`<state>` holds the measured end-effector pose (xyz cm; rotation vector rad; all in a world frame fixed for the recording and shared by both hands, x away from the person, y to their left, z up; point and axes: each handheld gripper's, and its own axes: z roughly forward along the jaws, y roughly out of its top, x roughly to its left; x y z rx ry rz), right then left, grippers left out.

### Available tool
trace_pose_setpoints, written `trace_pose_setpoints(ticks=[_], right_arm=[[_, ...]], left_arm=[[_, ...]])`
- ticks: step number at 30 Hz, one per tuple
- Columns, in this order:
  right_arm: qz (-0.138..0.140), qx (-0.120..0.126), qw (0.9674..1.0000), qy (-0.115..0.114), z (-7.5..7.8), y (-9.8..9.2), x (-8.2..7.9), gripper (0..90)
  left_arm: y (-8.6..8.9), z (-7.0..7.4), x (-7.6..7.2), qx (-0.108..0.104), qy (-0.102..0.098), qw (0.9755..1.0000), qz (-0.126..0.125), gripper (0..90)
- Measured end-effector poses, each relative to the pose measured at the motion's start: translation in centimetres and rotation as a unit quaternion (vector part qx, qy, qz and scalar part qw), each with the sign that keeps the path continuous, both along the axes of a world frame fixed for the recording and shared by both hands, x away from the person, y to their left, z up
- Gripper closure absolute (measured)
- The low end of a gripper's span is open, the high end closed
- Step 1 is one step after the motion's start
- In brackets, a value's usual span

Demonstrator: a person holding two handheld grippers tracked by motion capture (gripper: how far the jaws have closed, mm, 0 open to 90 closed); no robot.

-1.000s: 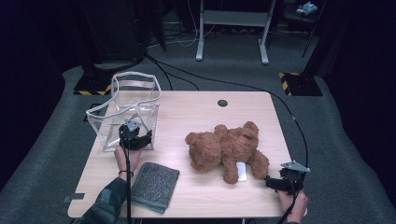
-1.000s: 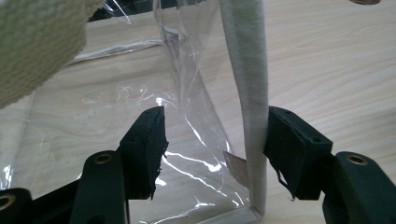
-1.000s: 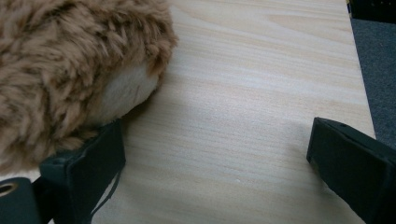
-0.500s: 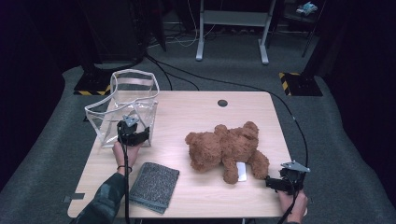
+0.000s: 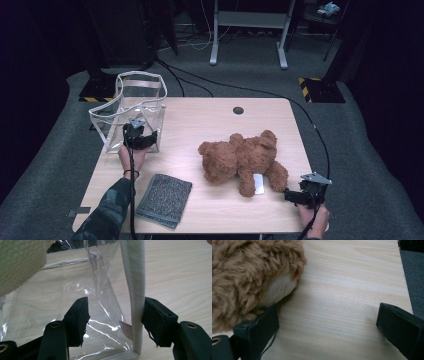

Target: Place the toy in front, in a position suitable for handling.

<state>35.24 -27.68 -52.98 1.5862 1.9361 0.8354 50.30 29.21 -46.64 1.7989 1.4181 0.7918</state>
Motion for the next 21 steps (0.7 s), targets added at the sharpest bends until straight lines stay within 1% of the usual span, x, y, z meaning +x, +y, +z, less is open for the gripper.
trace_pose_setpoints(ticks=[1, 2, 5, 7, 8, 9, 10, 11, 12, 13, 15, 16, 17, 18, 19, 20, 21], right_arm=[[0.000, 0.000, 1.0000, 0.000, 0.0, 0.0, 0.0, 3.5], [0.000, 0.000, 1.0000, 0.000, 0.0, 0.0, 0.0, 3.5], [0.000, 0.000, 1.0000, 0.000, 0.0, 0.0, 0.0, 3.5], [0.000, 0.000, 1.0000, 0.000, 0.0, 0.0, 0.0, 3.5], [0.000, 0.000, 1.0000, 0.000, 0.0, 0.0, 0.0, 3.5], [0.000, 0.000, 1.0000, 0.000, 0.0, 0.0, 0.0, 3.5], [0.000, 0.000, 1.0000, 0.000, 0.0, 0.0, 0.0, 3.5], [0.000, 0.000, 1.0000, 0.000, 0.0, 0.0, 0.0, 3.5], [0.000, 0.000, 1.0000, 0.000, 0.0, 0.0, 0.0, 3.5], [0.000, 0.000, 1.0000, 0.000, 0.0, 0.0, 0.0, 3.5], [0.000, 0.000, 1.0000, 0.000, 0.0, 0.0, 0.0, 3.5], [0.000, 0.000, 1.0000, 0.000, 0.0, 0.0, 0.0, 3.6], [0.000, 0.000, 1.0000, 0.000, 0.0, 0.0, 0.0, 3.6], [-0.001, 0.000, 1.0000, 0.000, 0.0, 0.0, 0.0, 3.5], [-0.001, 0.000, 1.0000, 0.000, 0.0, 0.0, 0.0, 3.5], [-0.001, 0.000, 1.0000, 0.000, 0.0, 0.0, 0.0, 3.5], [-0.001, 0.000, 1.0000, 0.000, 0.0, 0.0, 0.0, 3.5]], left_arm=[[0.0, 0.0, 0.0, 0.000, 0.000, 1.0000, 0.000, 38.6], [0.1, 0.0, 0.1, 0.005, -0.003, 1.0000, -0.003, 38.6], [0.4, 0.0, 0.8, 0.005, 0.002, 0.9999, -0.013, 38.4], [0.6, 0.2, 1.2, 0.006, 0.008, 0.9999, -0.011, 38.3], [0.6, 0.2, 1.2, 0.006, 0.008, 0.9999, -0.011, 38.3], [0.7, 0.3, 1.7, 0.007, 0.011, 0.9999, -0.010, 38.2], [0.7, 0.3, 1.7, 0.007, 0.011, 0.9999, -0.010, 38.2], [0.9, 0.4, 2.1, 0.010, 0.013, 0.9998, -0.010, 38.2], [0.9, 0.4, 2.1, 0.010, 0.013, 0.9998, -0.010, 38.1], [1.1, 0.5, 2.4, 0.012, 0.018, 0.9997, -0.010, 38.1], [1.2, 0.5, 2.4, 0.008, 0.015, 0.9998, -0.008, 36.3], [1.4, 0.6, 2.1, -0.001, 0.020, 0.9997, -0.009, 34.6], [1.4, 0.6, 2.1, -0.001, 0.020, 0.9997, -0.009, 32.9], [1.7, 0.8, 1.5, -0.009, 0.017, 0.9998, -0.010, 31.1], [1.8, 0.9, 1.1, -0.005, 0.009, 0.9999, -0.010, 30.4], [1.8, 0.9, 1.1, -0.005, 0.009, 0.9999, -0.010, 30.1], [2.0, 1.0, 0.4, 0.001, 0.003, 0.9999, -0.010, 29.0]])
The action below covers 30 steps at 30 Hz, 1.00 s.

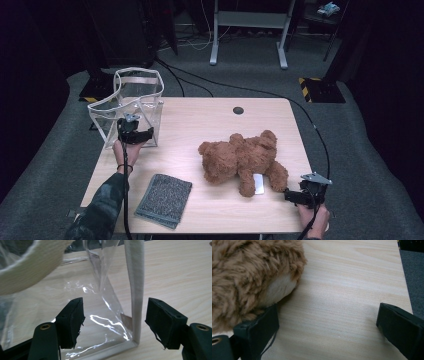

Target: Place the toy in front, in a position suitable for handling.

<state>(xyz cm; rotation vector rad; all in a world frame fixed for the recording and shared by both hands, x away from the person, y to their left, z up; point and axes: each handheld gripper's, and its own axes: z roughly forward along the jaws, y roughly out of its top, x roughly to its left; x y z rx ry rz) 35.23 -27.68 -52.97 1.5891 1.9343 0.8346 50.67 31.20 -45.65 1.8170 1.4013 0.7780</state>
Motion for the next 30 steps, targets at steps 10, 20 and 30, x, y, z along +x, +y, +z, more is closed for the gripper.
trace_pose_setpoints(ticks=[10, 20, 30], right_arm=[[0.001, 0.000, 1.0000, 0.000, 0.0, 0.0, 0.0, 3.5], [0.000, 0.000, 1.0000, 0.000, 0.0, 0.0, 0.0, 3.6], [0.000, 0.000, 1.0000, 0.000, 0.0, 0.0, 0.0, 3.5]], left_arm=[[2.2, -1.6, 0.0, 0.002, 0.011, 0.9997, 0.020, 21.1], [3.8, -1.9, 1.9, 0.014, 0.013, 0.9996, 0.022, 21.3], [4.3, -2.0, 2.9, 0.014, 0.016, 0.9991, 0.035, 20.6]])
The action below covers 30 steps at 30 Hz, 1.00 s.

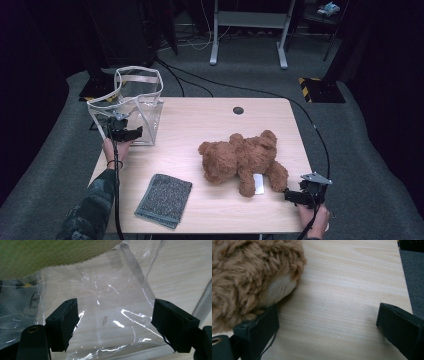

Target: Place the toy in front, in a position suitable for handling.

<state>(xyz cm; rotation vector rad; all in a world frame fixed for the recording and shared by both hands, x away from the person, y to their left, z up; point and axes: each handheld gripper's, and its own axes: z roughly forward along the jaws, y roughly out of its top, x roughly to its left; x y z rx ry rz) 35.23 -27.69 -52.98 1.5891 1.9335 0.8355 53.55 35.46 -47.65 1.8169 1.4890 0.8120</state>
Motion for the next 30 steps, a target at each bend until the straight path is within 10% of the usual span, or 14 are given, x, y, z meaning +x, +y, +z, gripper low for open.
trace_pose_setpoints(ticks=[16, 30], right_arm=[[0.000, 0.000, 1.0000, 0.000, 0.0, 0.0, 0.0, 3.6], [0.000, 0.000, 1.0000, 0.000, 0.0, 0.0, 0.0, 3.6]], left_arm=[[-0.8, 0.6, -2.6, -0.031, 0.018, 0.9984, -0.044, 13.9], [-2.7, 0.8, -6.5, -0.015, 0.024, 0.9945, -0.101, 9.6]])
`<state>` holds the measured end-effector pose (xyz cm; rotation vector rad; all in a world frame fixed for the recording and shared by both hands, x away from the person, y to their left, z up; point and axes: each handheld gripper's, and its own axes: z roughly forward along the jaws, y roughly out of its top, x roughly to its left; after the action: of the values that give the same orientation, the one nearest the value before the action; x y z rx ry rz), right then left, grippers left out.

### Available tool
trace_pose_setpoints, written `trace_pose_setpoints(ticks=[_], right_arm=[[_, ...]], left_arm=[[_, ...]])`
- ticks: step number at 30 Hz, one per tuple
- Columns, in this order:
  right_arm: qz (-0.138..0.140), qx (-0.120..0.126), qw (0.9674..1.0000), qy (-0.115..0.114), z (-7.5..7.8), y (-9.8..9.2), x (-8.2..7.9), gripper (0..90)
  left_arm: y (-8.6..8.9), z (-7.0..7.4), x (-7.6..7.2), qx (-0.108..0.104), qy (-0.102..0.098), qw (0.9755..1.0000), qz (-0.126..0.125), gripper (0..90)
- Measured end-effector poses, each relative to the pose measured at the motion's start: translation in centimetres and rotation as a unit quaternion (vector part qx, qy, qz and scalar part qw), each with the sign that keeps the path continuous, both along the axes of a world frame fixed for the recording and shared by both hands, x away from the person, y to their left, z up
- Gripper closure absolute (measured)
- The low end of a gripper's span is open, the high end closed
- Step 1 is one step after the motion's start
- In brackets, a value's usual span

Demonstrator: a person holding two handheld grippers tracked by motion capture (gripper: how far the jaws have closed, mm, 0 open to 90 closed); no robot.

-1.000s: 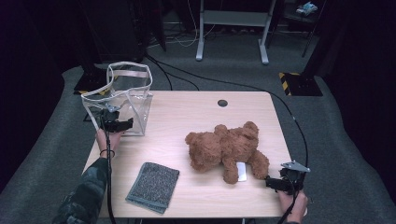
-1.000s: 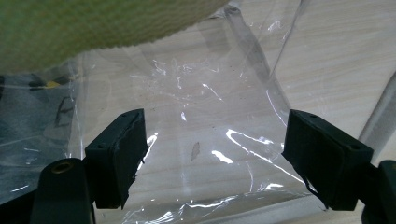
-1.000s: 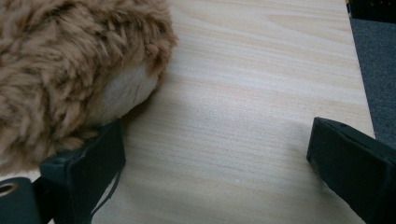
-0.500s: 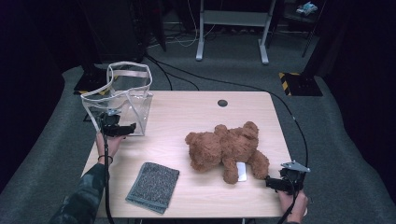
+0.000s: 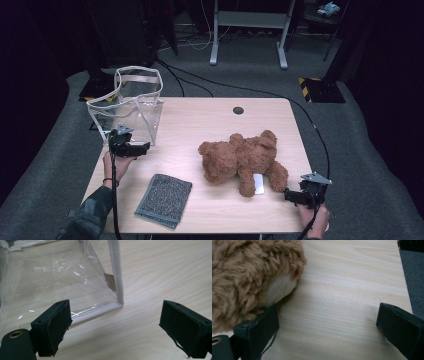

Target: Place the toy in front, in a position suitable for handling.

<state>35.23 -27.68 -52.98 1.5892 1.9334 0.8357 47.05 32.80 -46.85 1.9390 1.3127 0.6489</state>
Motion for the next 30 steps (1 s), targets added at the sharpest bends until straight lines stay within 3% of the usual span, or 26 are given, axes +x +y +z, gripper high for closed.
trace_pose_setpoints(ticks=[2, 5, 6, 7, 8, 12, 14, 21, 26, 27, 29, 30], right_arm=[[0.000, 0.000, 1.0000, 0.000, 0.0, 0.0, 0.0, 3.6], [0.000, 0.000, 1.0000, 0.000, 0.0, 0.0, 0.0, 3.6], [0.000, 0.000, 1.0000, 0.000, 0.0, 0.0, 0.0, 3.6], [0.000, 0.000, 1.0000, 0.000, 0.0, 0.0, 0.0, 3.7], [0.001, -0.001, 1.0000, 0.000, 0.0, 0.0, 0.0, 3.7], [0.000, 0.000, 1.0000, 0.000, 0.0, 0.0, 0.0, 3.7], [0.001, 0.000, 1.0000, 0.000, 0.0, 0.0, 0.0, 3.8], [0.002, 0.001, 1.0000, 0.002, 0.1, -0.1, 0.0, 5.2], [0.003, 0.023, 0.9997, 0.011, 0.5, -0.6, 0.0, 4.4], [0.001, 0.037, 0.9993, 0.007, 1.1, -0.9, -0.3, 4.4], [-0.001, 0.044, 0.9990, 0.000, 1.6, -1.0, -0.5, 4.6], [0.006, 0.055, 0.9984, -0.009, 2.9, -1.0, -0.7, 4.7]], left_arm=[[-0.2, -0.1, -0.4, -0.004, 0.006, 0.9999, -0.007, 8.5], [-0.7, -0.1, -1.0, 0.006, 0.005, 0.9998, -0.018, 8.5], [-0.8, -0.3, -1.2, 0.003, 0.005, 0.9998, -0.021, 8.5], [-0.9, -0.6, -1.3, -0.009, 0.018, 0.9996, -0.022, 6.9], [-1.0, -0.7, -1.5, -0.017, 0.014, 0.9996, -0.020, 6.4], [-1.2, -1.0, -2.0, -0.020, 0.019, 0.9994, -0.022, 5.2], [-1.7, -1.3, -2.4, -0.023, 0.028, 0.9988, -0.034, 3.3], [-3.5, -1.4, -3.2, -0.027, 0.031, 0.9975, -0.058, 0.0], [-4.8, -1.4, -3.5, -0.028, 0.038, 0.9961, -0.074, 0.0], [-5.5, -1.2, -3.7, -0.028, 0.040, 0.9951, -0.086, 0.0], [-5.8, -1.1, -3.9, -0.028, 0.038, 0.9950, -0.089, 0.0], [-6.4, -0.7, -4.2, -0.027, 0.039, 0.9935, -0.104, 0.0]])
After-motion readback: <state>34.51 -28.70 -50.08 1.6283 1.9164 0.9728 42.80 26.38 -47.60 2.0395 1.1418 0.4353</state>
